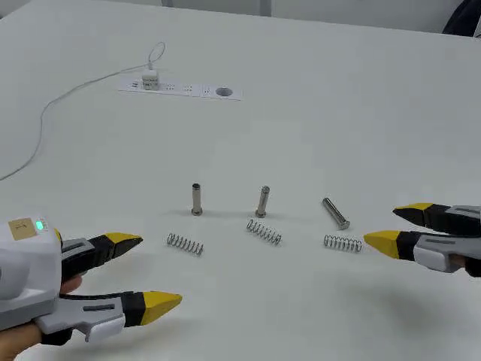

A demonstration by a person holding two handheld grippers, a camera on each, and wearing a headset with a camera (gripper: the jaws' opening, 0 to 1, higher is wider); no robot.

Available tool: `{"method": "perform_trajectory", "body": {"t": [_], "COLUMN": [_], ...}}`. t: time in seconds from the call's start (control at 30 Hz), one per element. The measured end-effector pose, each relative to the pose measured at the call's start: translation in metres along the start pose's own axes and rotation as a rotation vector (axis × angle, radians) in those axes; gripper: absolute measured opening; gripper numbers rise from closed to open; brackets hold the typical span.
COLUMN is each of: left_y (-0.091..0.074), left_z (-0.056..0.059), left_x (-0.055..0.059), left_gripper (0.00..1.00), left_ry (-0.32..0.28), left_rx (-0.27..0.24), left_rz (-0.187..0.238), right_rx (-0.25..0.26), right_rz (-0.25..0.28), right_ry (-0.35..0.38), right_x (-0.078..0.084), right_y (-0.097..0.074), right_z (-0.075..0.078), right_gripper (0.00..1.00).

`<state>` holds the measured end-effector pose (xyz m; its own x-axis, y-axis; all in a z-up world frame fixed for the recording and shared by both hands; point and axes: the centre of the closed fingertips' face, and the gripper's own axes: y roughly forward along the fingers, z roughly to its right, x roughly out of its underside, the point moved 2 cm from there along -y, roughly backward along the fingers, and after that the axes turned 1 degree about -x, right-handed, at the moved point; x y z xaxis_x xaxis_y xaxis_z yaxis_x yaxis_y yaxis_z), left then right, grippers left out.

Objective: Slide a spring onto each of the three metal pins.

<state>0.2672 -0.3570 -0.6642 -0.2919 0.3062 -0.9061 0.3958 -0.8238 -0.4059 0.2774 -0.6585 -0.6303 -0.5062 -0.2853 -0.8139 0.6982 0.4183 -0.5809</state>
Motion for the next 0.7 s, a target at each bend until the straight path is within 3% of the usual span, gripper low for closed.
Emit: {"method": "perform_trajectory", "body": {"t": [0.7], "left_y": [0.001], "left_z": [0.003], "left_x": [0.0], "left_gripper": [0.65], "left_ry": [-0.002], "left_rx": [0.001], "left_rz": [0.002], "right_rx": [0.023], "right_rz": [-0.093], "right_ry": [-0.006], "right_x": [-0.02], "right_y": [0.038], "right_z": [0.017], "right_gripper": [0.34]}}
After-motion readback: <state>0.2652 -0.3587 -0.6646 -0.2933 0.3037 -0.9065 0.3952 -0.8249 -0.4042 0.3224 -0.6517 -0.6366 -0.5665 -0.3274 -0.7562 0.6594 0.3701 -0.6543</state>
